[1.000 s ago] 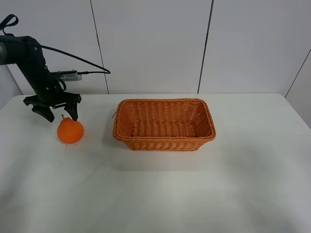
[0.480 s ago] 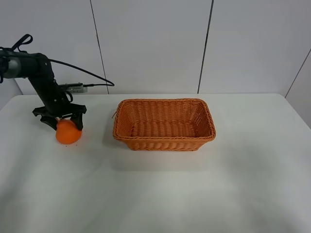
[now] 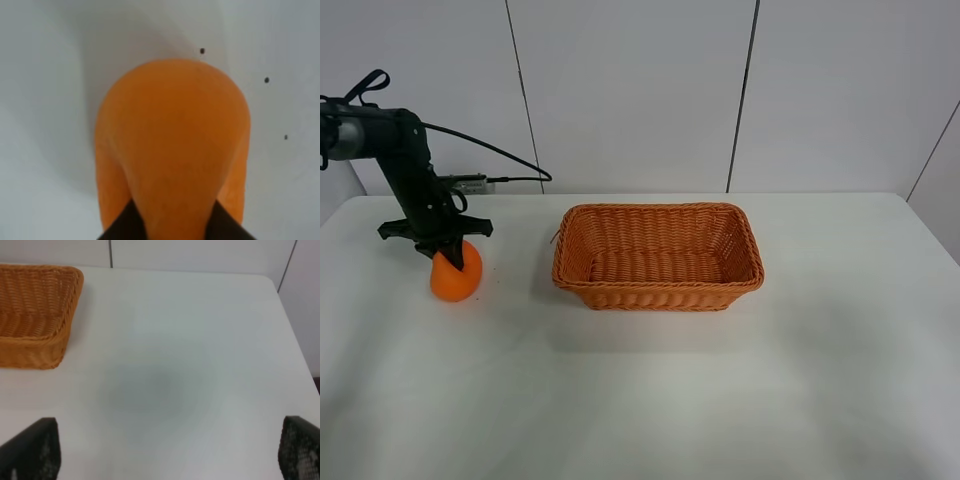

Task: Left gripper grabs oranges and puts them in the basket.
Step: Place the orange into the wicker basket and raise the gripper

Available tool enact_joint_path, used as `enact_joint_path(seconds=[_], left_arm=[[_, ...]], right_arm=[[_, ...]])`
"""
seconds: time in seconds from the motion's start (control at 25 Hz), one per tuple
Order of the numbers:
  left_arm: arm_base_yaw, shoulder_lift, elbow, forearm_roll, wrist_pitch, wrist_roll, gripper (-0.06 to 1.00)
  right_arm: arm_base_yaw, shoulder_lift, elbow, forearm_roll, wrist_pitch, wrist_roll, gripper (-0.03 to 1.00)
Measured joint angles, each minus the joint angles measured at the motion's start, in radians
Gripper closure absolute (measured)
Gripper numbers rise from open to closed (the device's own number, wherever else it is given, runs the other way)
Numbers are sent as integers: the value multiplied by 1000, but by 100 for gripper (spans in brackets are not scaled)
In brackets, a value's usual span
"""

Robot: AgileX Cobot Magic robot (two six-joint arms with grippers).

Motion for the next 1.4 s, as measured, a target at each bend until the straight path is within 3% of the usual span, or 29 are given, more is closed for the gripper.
enact_joint_path(seconds=[0.28,0.68,0.84,1.12,1.4], left_arm=[[0,-103,-93,-7,91,-12,73],[-17,-281,-148,-25,143,-20,73],[-104,-281,-183,-27,150,-20,73],[-347,-263,-247,-42,147,-31,73],[-510,-85,-398,-49,128,-48,73]], right_arm=[[0,0,0,0,0,0,27],[0,0,0,0,0,0,27],[0,0,0,0,0,0,27],[0,0,0,0,0,0,27],[0,0,0,0,0,0,27]])
